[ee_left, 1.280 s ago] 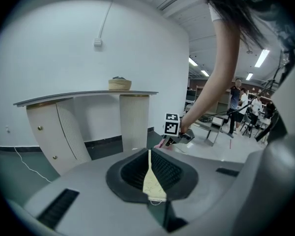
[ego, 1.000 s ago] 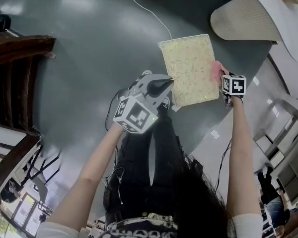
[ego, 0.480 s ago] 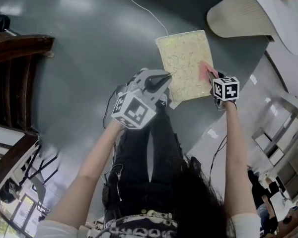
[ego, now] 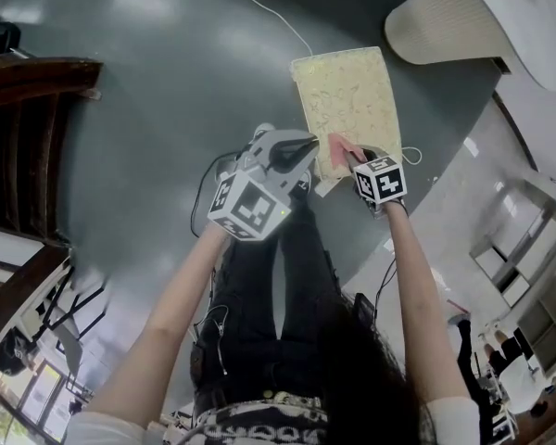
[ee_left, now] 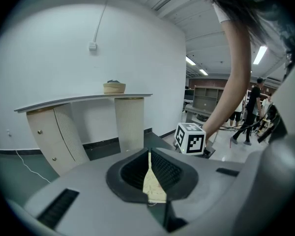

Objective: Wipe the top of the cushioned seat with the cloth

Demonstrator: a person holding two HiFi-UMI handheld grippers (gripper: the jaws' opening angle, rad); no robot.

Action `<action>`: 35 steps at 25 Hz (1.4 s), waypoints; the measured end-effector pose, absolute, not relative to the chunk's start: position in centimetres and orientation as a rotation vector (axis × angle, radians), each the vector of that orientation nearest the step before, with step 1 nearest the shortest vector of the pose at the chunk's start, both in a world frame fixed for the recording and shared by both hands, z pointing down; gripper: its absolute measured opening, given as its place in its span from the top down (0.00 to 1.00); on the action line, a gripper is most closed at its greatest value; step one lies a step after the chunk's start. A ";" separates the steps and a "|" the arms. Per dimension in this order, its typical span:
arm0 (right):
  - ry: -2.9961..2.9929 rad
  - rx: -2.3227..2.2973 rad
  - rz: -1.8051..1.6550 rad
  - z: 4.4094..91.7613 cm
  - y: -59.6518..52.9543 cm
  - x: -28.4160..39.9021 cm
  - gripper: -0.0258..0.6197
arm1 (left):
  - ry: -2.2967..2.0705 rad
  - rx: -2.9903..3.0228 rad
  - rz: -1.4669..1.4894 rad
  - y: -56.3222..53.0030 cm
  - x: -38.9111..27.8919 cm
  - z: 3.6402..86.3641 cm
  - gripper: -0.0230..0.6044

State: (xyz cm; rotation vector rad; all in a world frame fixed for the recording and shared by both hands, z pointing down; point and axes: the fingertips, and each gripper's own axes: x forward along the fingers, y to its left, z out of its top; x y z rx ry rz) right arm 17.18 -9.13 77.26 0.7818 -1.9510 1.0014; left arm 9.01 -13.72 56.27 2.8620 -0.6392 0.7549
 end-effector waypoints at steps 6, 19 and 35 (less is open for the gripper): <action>-1.968 0.710 1.002 78.7 -6.9 14.6 0.94 | -0.633 2.840 0.761 -12.0 8.9 57.4 0.94; -1.851 0.779 0.995 81.0 -5.5 19.4 0.94 | -0.599 2.838 0.765 -10.0 9.6 58.6 0.94; -1.633 1.152 1.061 80.5 -6.7 34.9 0.94 | -0.468 2.851 0.771 -9.0 12.4 59.0 0.94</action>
